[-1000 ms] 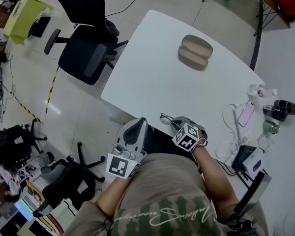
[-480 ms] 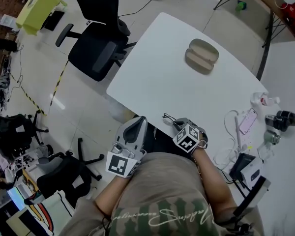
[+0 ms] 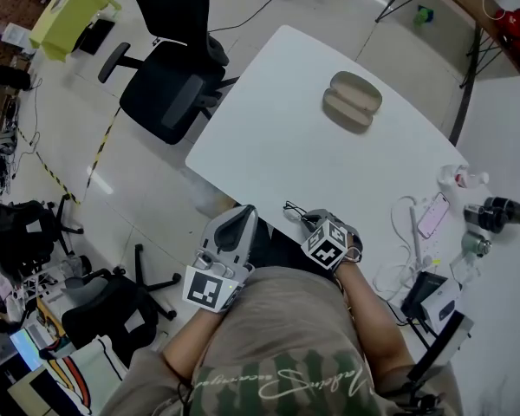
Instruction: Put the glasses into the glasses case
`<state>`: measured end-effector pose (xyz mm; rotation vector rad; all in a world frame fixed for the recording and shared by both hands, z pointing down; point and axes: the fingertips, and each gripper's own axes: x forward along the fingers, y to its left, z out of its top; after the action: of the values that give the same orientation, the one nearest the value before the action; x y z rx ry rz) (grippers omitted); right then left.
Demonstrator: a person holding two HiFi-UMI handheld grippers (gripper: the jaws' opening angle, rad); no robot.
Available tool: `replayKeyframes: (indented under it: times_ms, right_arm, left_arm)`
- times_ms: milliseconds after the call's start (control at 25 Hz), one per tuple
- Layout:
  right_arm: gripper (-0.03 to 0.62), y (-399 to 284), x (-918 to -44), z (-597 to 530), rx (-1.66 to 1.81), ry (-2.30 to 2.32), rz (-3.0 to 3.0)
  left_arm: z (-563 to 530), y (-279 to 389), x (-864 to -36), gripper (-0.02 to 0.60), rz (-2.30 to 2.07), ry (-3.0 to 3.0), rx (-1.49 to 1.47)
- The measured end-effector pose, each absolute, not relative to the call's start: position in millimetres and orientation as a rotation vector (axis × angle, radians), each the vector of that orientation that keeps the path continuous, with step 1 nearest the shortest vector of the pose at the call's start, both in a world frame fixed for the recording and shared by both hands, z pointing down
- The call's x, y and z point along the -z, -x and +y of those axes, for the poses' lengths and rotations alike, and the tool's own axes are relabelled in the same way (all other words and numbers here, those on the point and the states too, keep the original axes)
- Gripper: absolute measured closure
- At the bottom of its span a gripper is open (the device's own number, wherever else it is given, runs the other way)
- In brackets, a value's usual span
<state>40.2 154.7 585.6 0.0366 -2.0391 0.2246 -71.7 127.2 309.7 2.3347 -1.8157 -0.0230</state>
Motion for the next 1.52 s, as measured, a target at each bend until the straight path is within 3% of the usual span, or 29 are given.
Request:
replayKeyframes:
  times_ms: [1520]
  right_arm:
    - [0.562,2,-571,105,-0.345,-0.235,-1.962]
  left_arm:
    - [82,104,-353,0.577,-1.33,-2.418,0.015]
